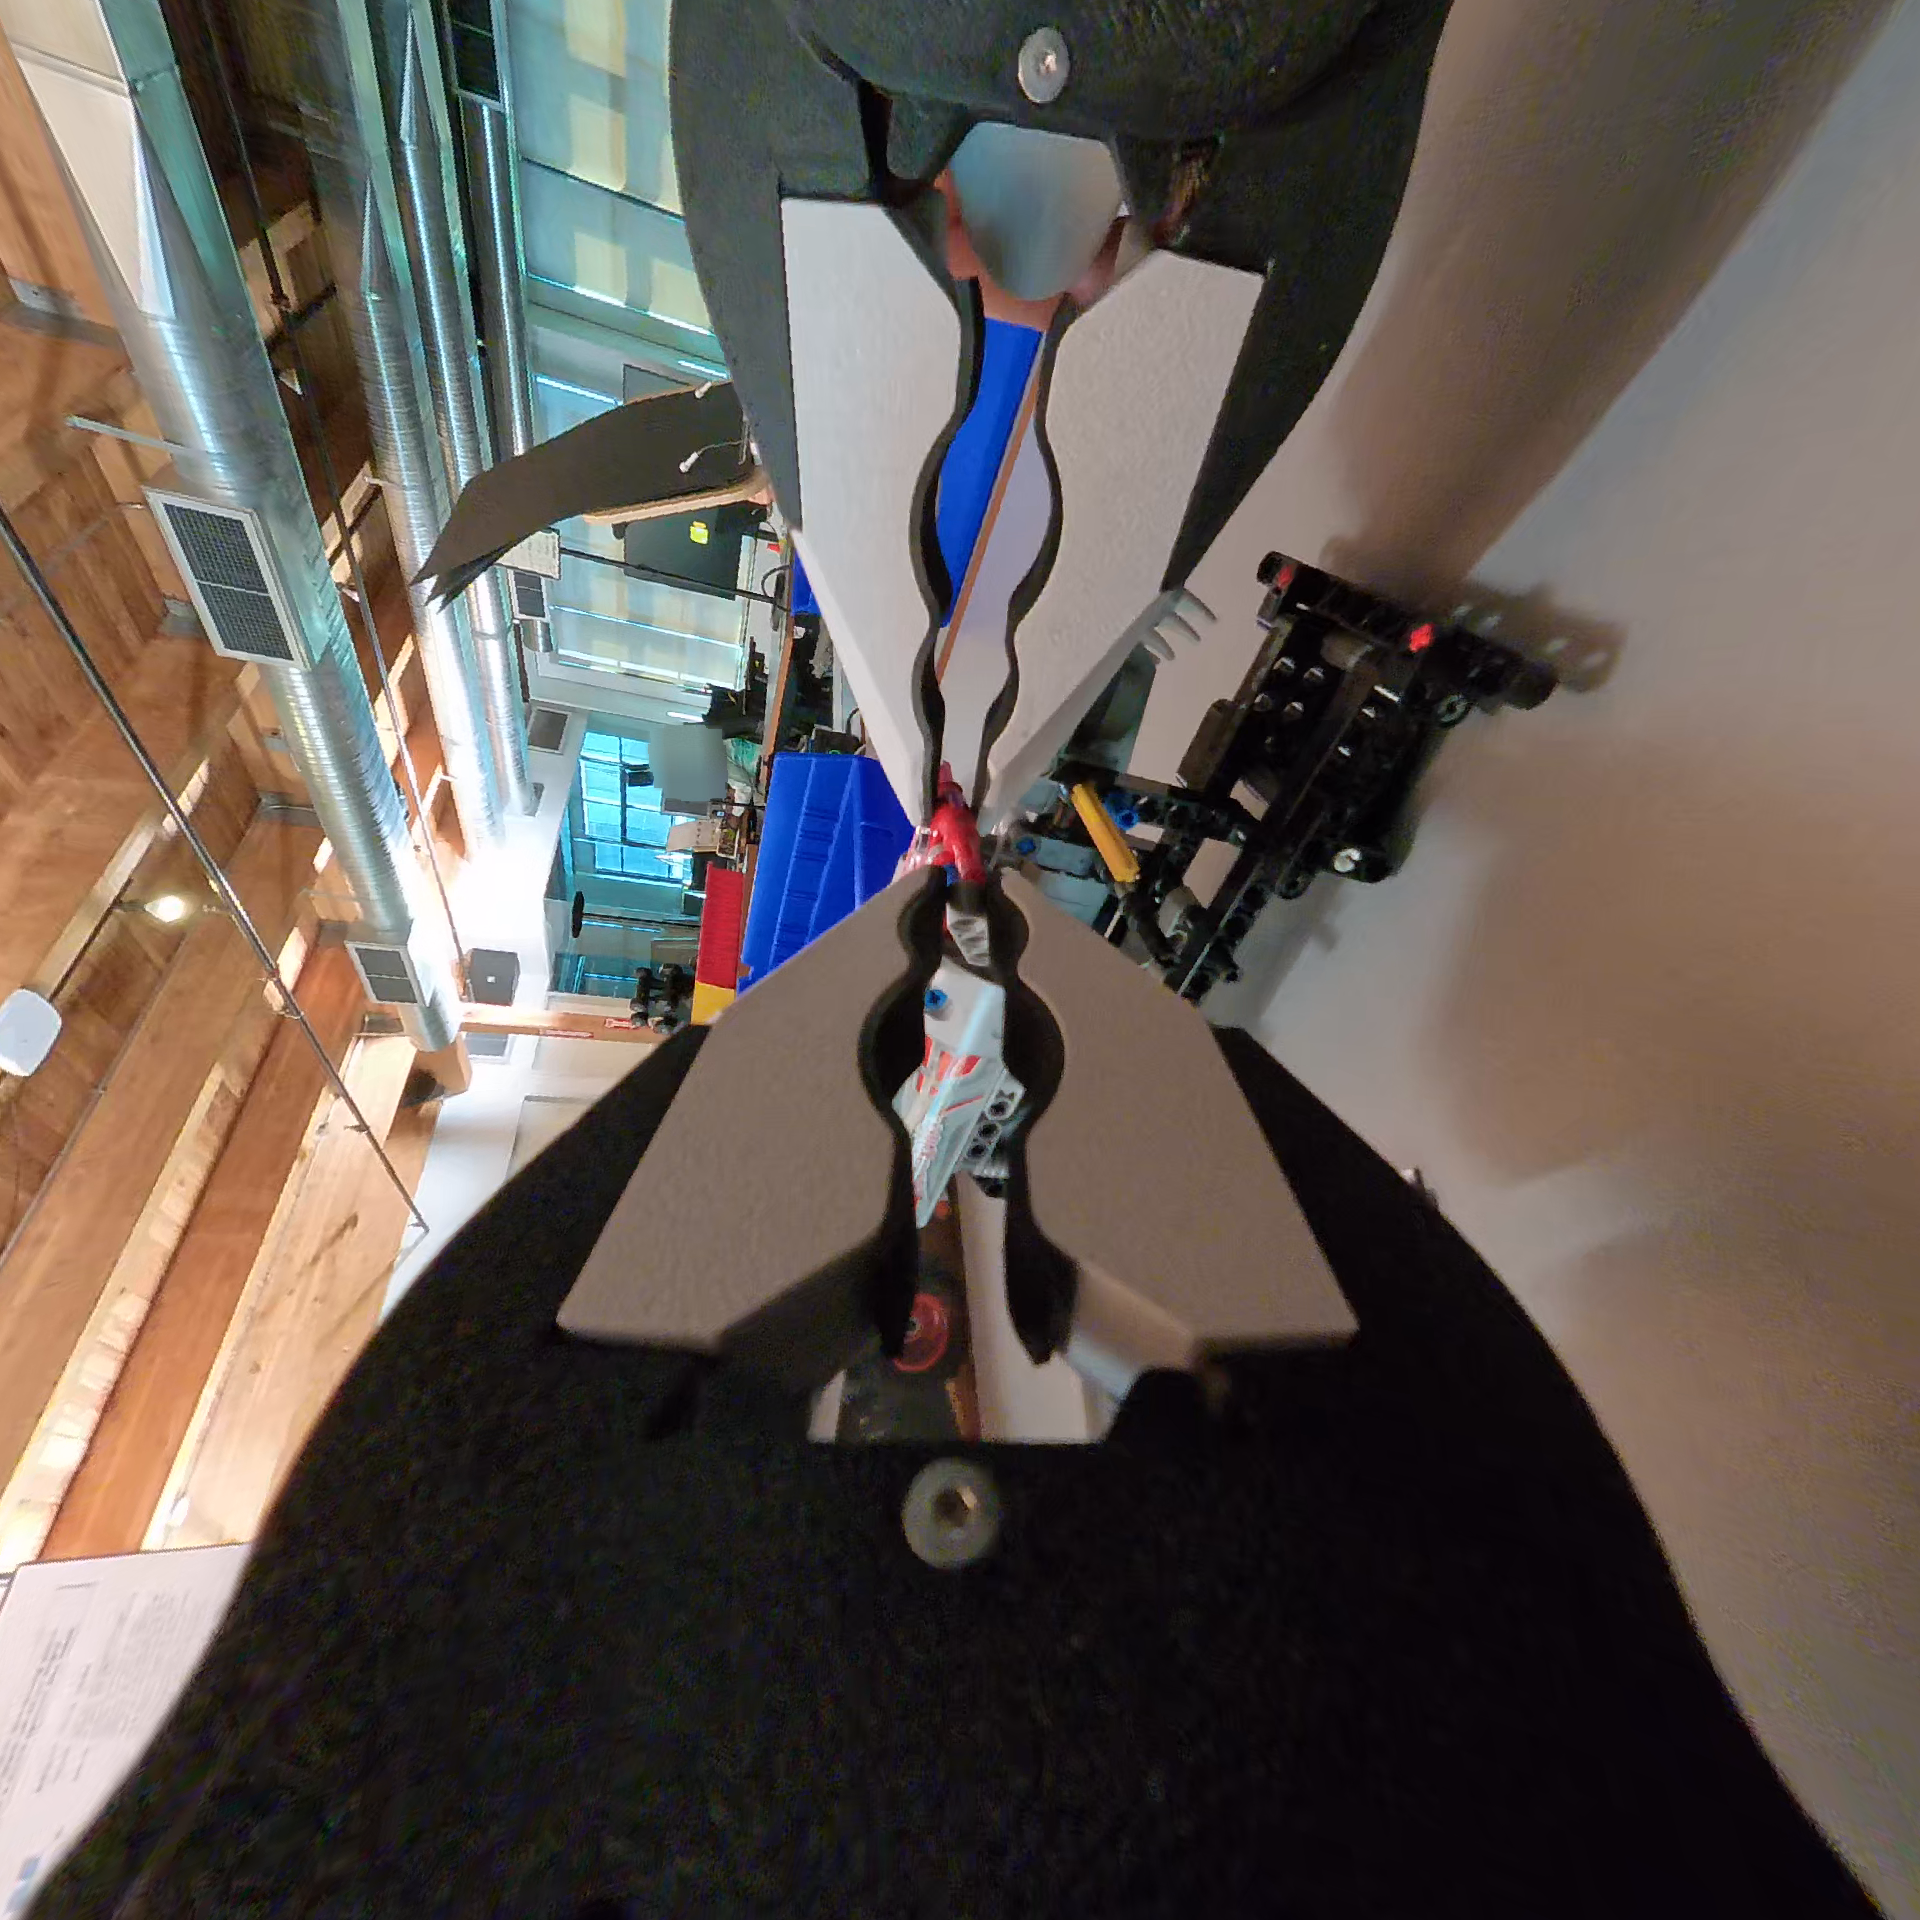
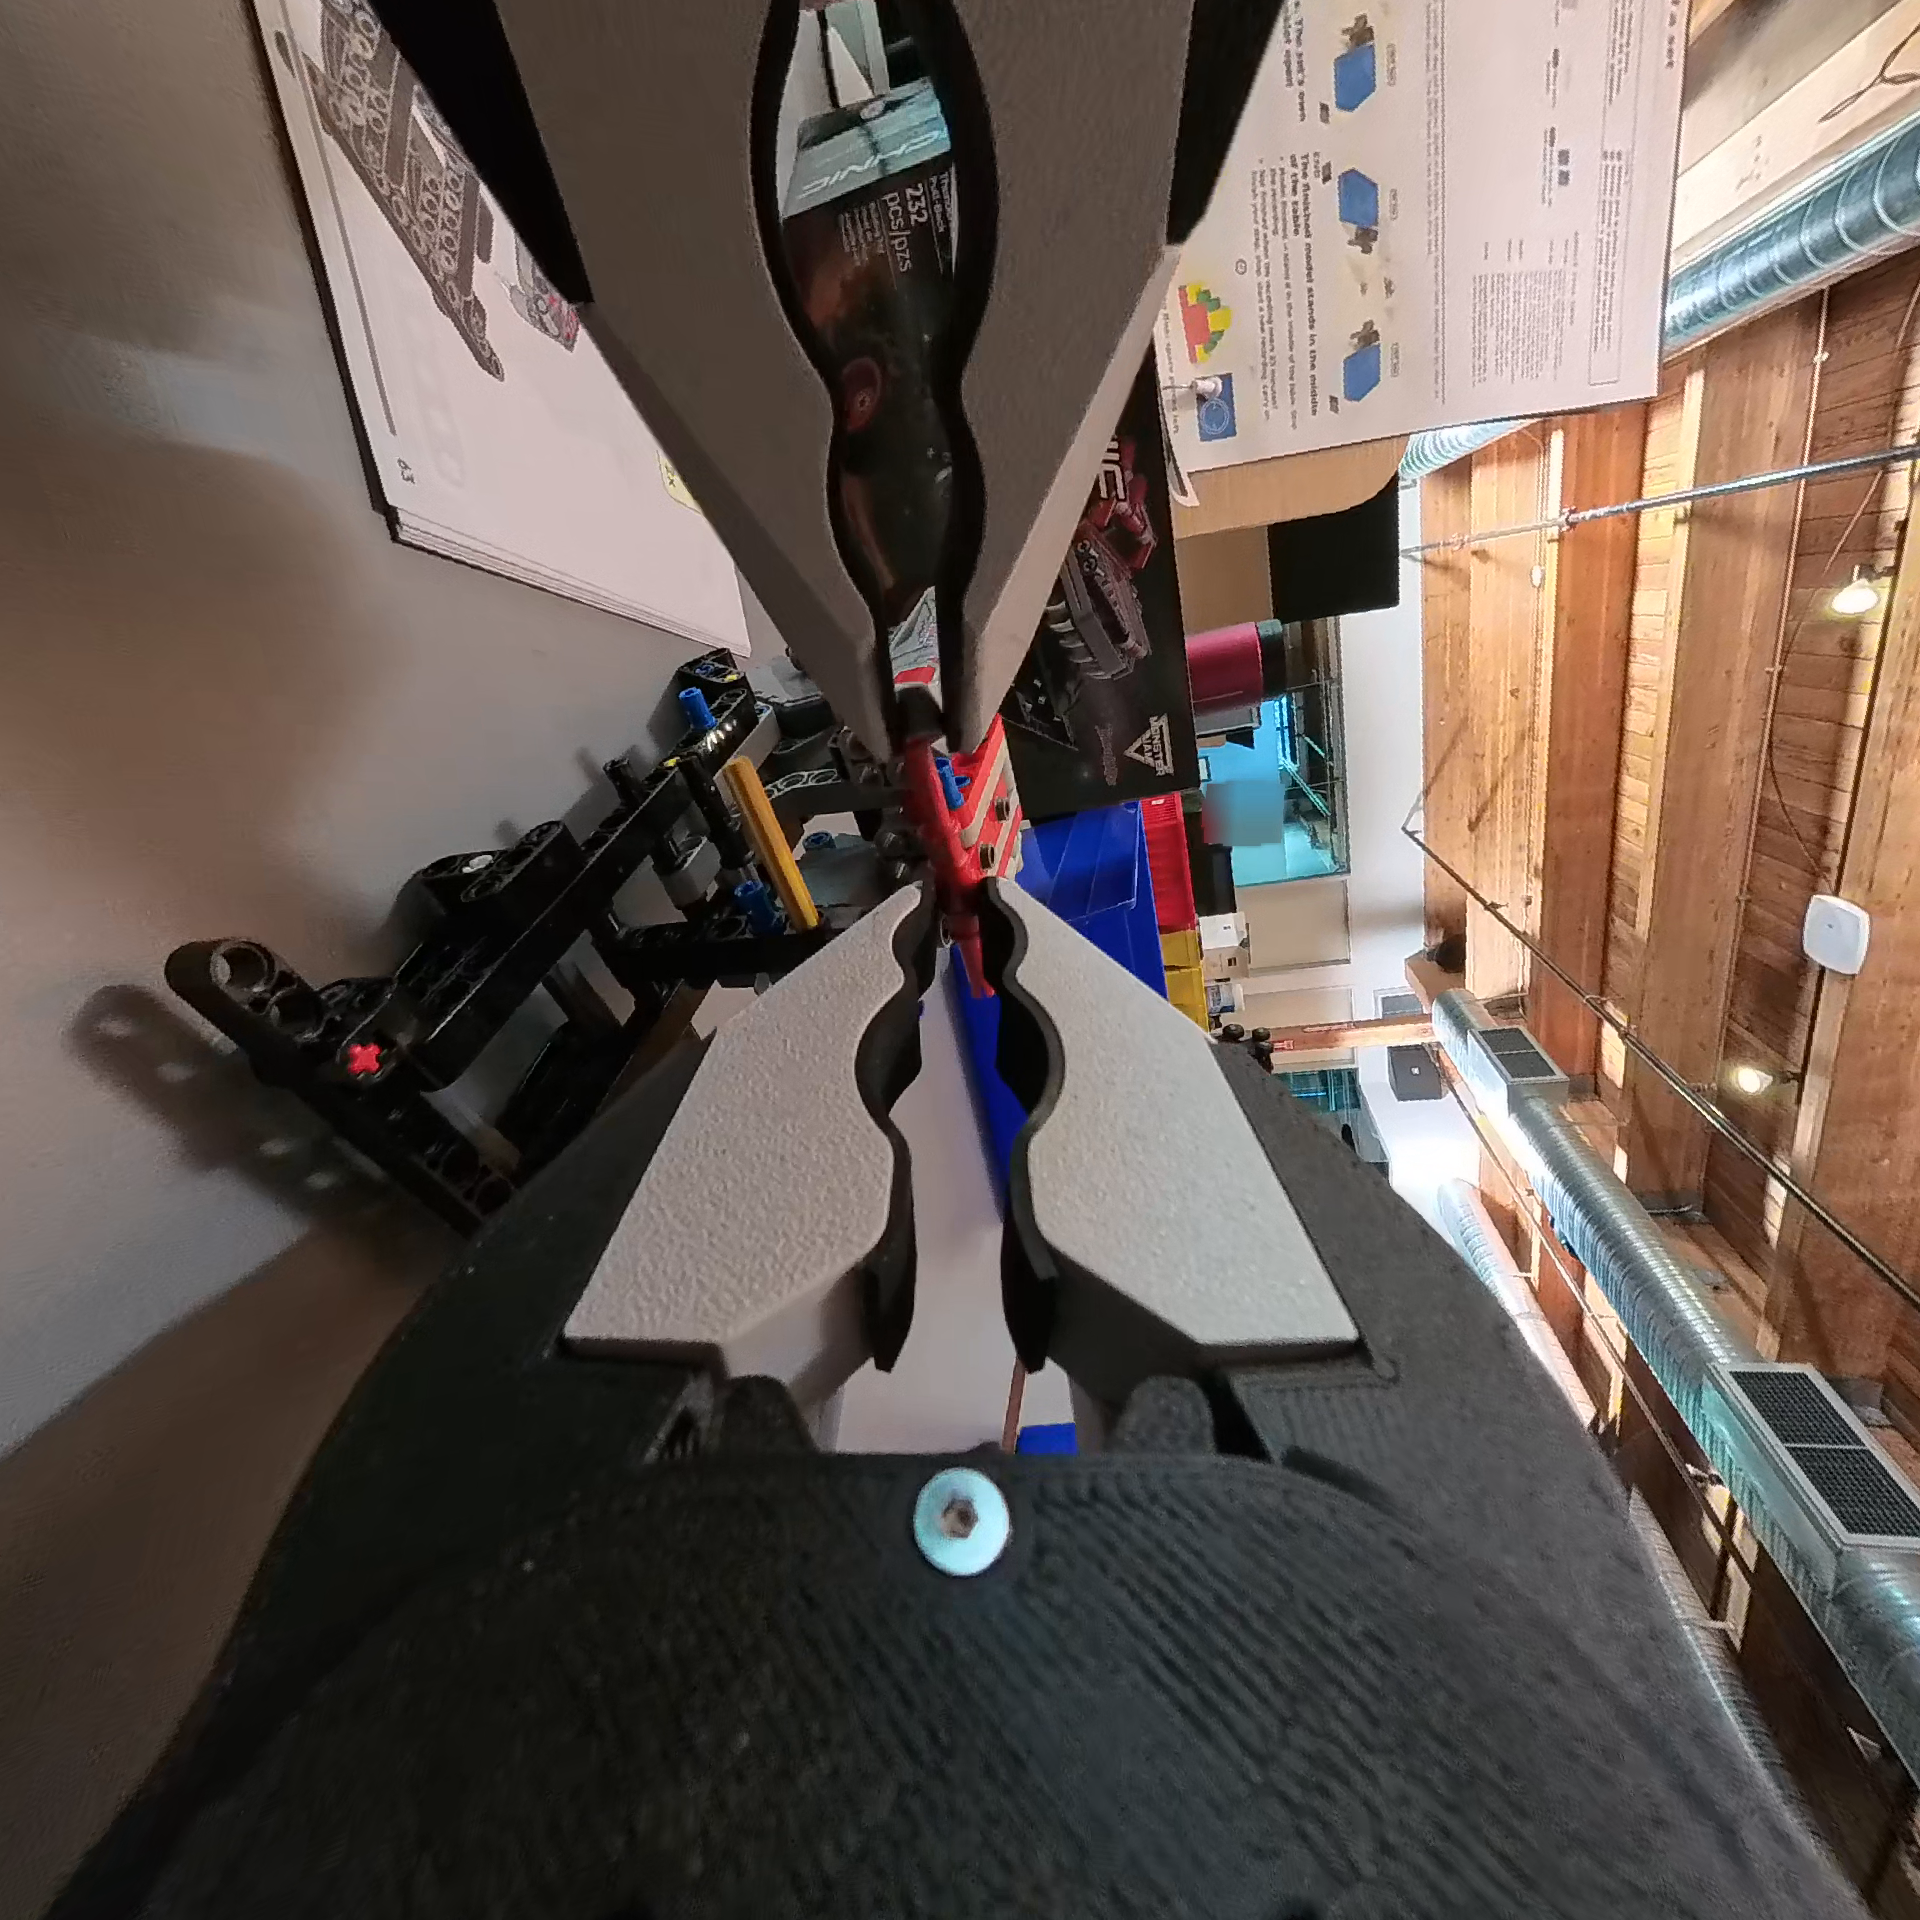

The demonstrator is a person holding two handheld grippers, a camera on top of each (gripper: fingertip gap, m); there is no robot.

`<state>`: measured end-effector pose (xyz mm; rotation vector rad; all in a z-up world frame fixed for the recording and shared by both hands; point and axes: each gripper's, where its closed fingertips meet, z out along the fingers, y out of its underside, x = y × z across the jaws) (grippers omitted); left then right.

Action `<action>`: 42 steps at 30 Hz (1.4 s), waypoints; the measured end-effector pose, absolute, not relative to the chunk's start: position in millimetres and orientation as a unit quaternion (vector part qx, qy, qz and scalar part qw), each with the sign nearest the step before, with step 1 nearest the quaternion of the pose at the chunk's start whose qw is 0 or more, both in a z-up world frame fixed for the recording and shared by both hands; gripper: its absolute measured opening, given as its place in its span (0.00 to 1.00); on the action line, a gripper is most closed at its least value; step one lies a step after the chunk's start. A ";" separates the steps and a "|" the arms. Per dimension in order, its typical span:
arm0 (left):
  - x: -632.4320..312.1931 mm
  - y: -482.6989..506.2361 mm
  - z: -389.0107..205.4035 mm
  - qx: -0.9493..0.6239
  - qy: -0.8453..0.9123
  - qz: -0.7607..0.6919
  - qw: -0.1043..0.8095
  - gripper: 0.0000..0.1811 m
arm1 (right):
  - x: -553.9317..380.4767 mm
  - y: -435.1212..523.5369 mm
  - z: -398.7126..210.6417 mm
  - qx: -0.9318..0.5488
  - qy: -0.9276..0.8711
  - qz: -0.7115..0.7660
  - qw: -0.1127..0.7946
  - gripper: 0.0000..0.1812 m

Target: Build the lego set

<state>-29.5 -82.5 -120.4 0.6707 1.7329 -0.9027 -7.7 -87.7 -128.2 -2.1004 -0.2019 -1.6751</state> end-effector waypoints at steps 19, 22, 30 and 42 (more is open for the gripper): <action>-77.9 -61.8 -35.0 0.079 0.687 -0.711 0.127 0.03 | -71.5 -42.4 -52.2 -0.727 -0.001 -0.428 0.538 0.11; -75.5 -64.0 -32.0 0.007 0.674 -0.738 0.031 0.03 | -69.3 -45.1 -50.6 -0.718 -0.016 -0.472 0.511 0.07; -56.9 -59.3 -45.7 0.019 0.692 -0.709 0.133 0.06 | -53.9 -54.4 -63.7 -0.739 0.009 -0.493 0.460 0.04; -62.7 -68.0 -90.1 0.385 0.647 -0.307 0.583 0.05 | -60.7 -57.6 -105.5 -0.826 0.167 -0.231 0.486 0.04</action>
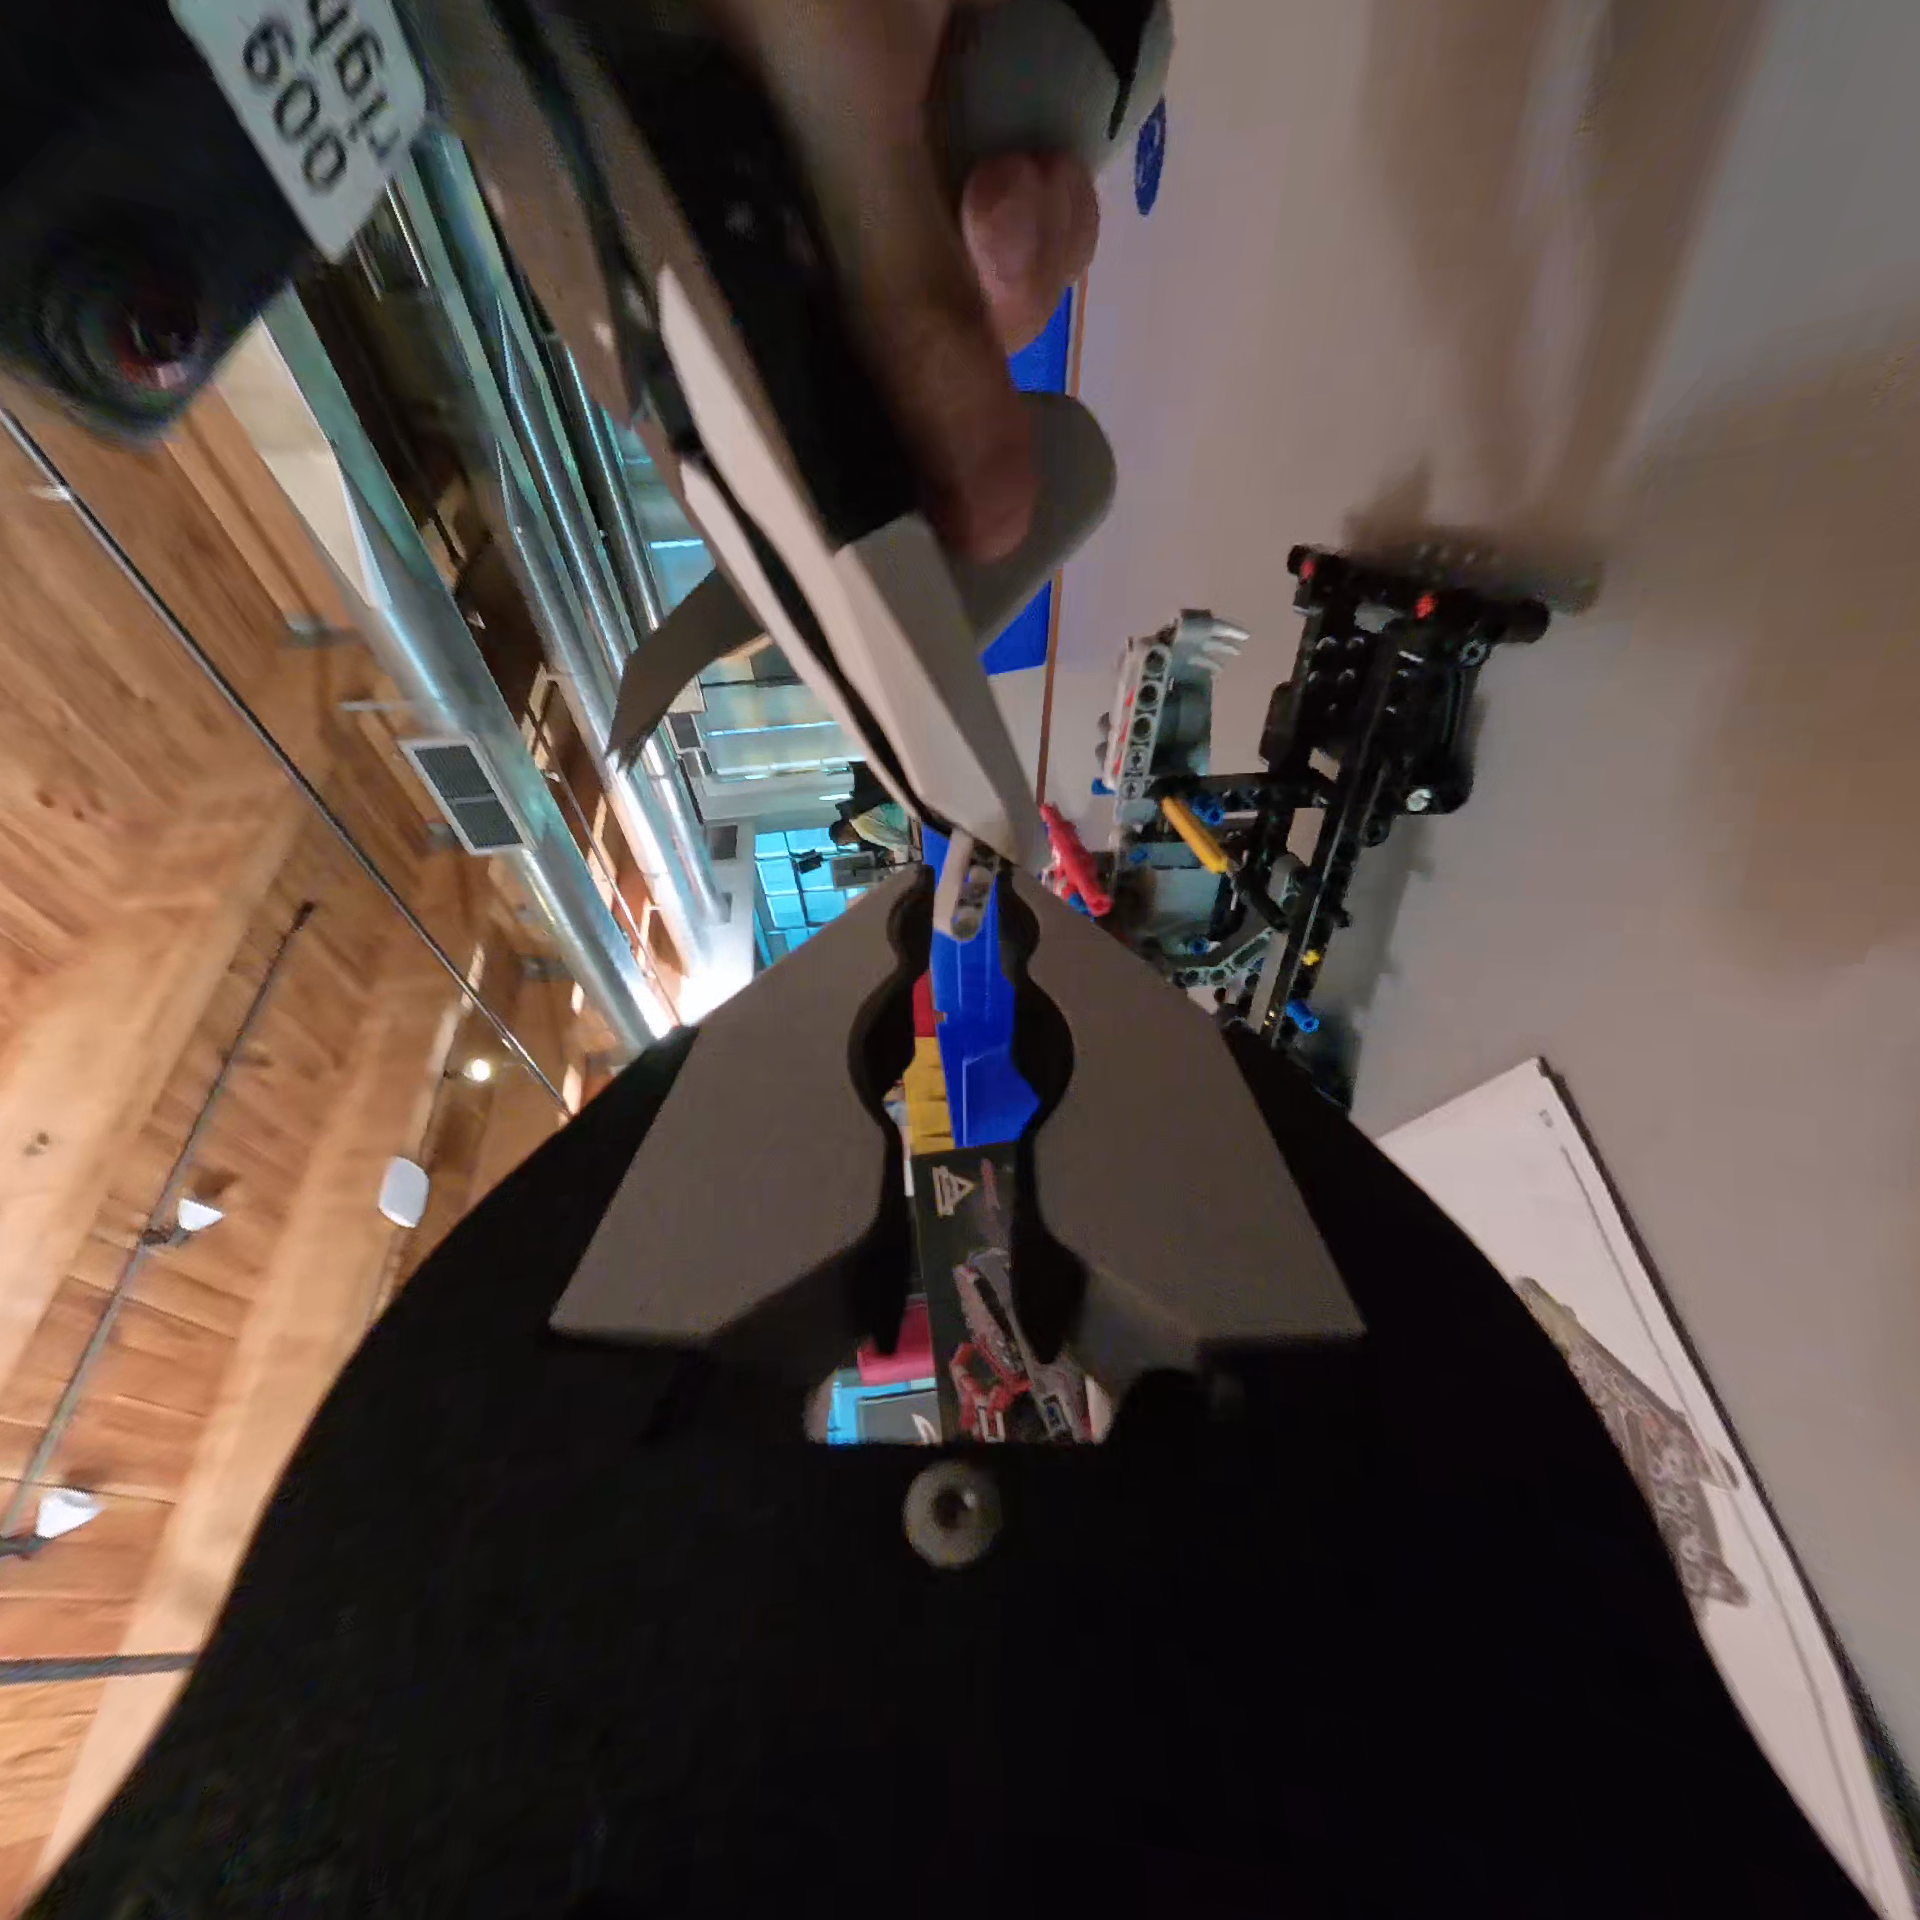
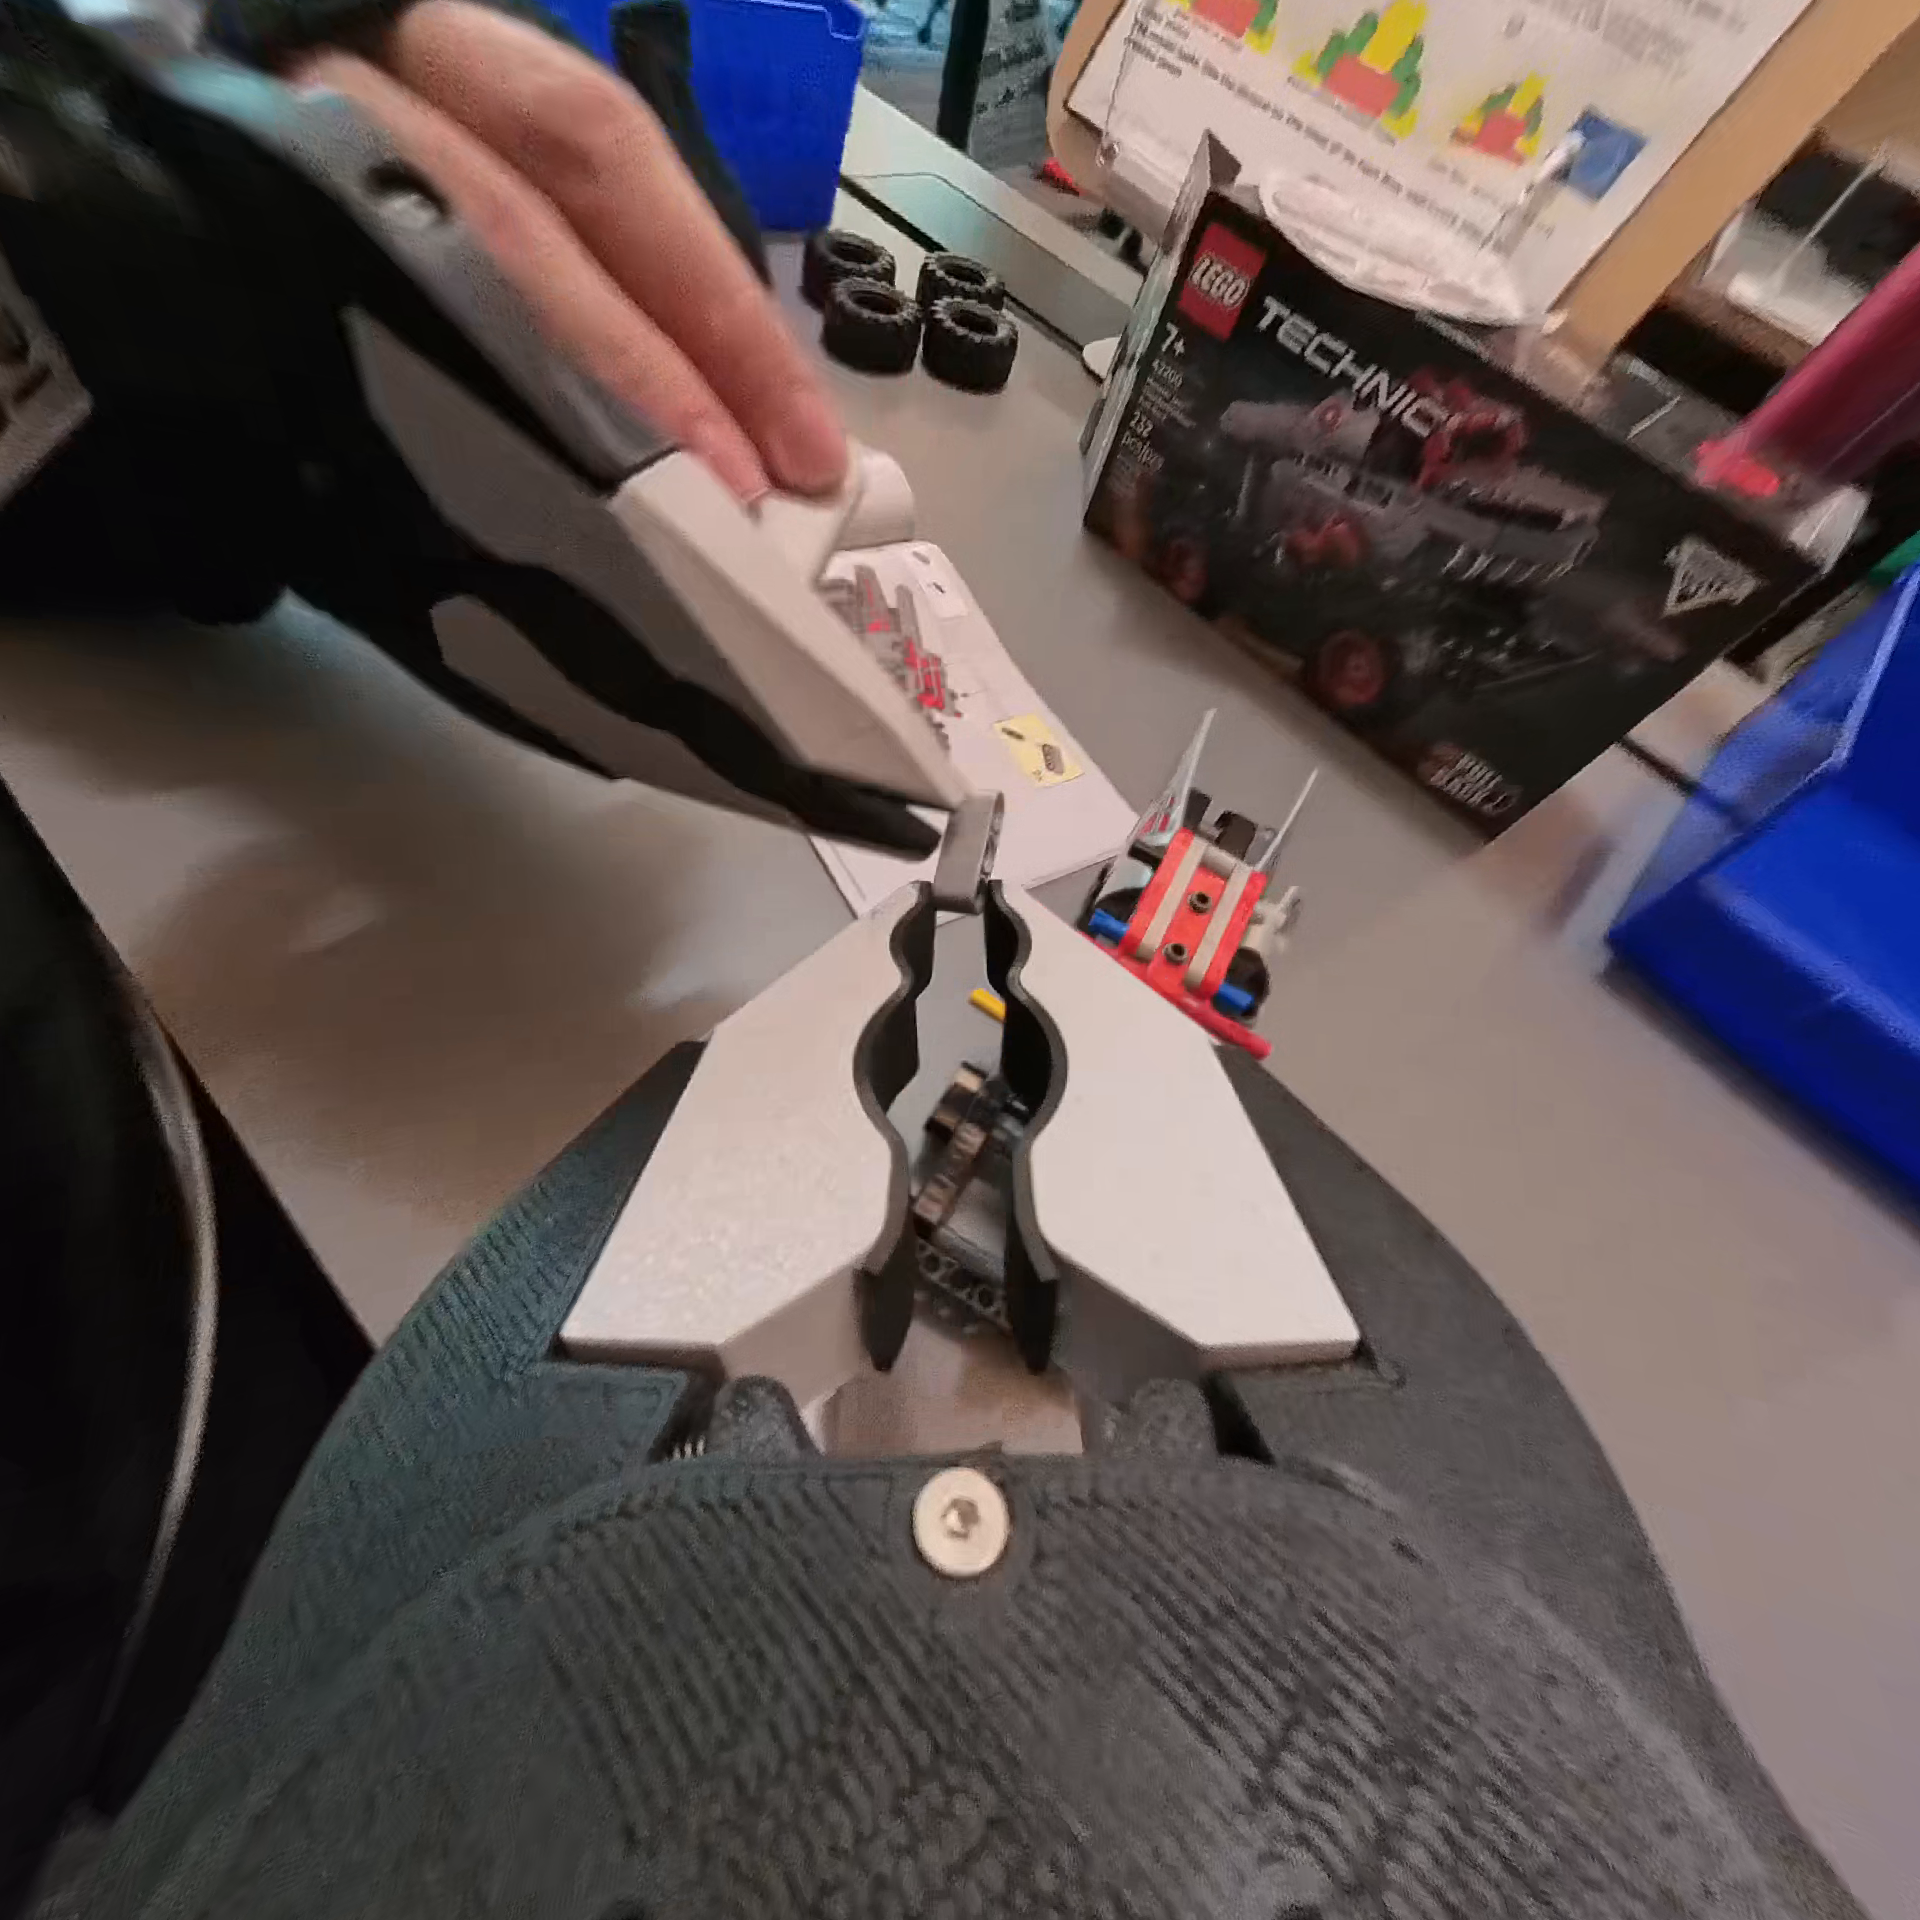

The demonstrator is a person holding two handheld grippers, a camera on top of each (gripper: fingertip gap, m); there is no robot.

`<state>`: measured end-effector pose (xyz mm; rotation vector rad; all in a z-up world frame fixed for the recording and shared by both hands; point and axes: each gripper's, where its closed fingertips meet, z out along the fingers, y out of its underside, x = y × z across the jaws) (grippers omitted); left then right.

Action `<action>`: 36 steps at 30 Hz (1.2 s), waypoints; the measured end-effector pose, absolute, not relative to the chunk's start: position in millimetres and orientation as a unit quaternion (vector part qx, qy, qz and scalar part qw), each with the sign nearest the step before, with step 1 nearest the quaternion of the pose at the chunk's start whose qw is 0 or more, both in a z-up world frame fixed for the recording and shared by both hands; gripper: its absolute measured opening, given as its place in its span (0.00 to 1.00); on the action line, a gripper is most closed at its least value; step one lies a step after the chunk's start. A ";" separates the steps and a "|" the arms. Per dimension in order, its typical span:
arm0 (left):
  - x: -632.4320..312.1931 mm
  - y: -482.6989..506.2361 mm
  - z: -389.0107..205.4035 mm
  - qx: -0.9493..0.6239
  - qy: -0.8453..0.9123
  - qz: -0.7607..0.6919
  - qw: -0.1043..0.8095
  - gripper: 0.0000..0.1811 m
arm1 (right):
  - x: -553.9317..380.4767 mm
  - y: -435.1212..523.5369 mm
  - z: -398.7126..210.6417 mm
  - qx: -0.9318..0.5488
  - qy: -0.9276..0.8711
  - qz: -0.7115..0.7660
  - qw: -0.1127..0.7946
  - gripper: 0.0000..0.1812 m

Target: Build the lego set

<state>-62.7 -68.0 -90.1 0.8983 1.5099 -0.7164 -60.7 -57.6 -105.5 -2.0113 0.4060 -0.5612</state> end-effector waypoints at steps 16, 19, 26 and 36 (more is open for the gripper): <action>-62.7 -70.8 -98.8 0.394 0.624 -0.283 0.613 0.03 | -69.9 -55.3 -113.8 -0.795 0.255 -0.060 0.547 0.04; -62.9 -70.7 -100.9 0.398 0.616 -0.278 0.621 0.04 | -70.6 -54.0 -115.6 -0.791 0.264 -0.041 0.551 0.04; -57.1 -67.2 -91.9 0.353 0.631 -0.332 0.606 0.02 | -67.2 -56.6 -107.8 -0.778 0.251 -0.060 0.572 0.06; -51.7 -65.7 -98.1 0.344 0.652 -0.340 0.584 0.02 | -66.0 -54.5 -101.1 -0.777 0.225 -0.098 0.580 0.10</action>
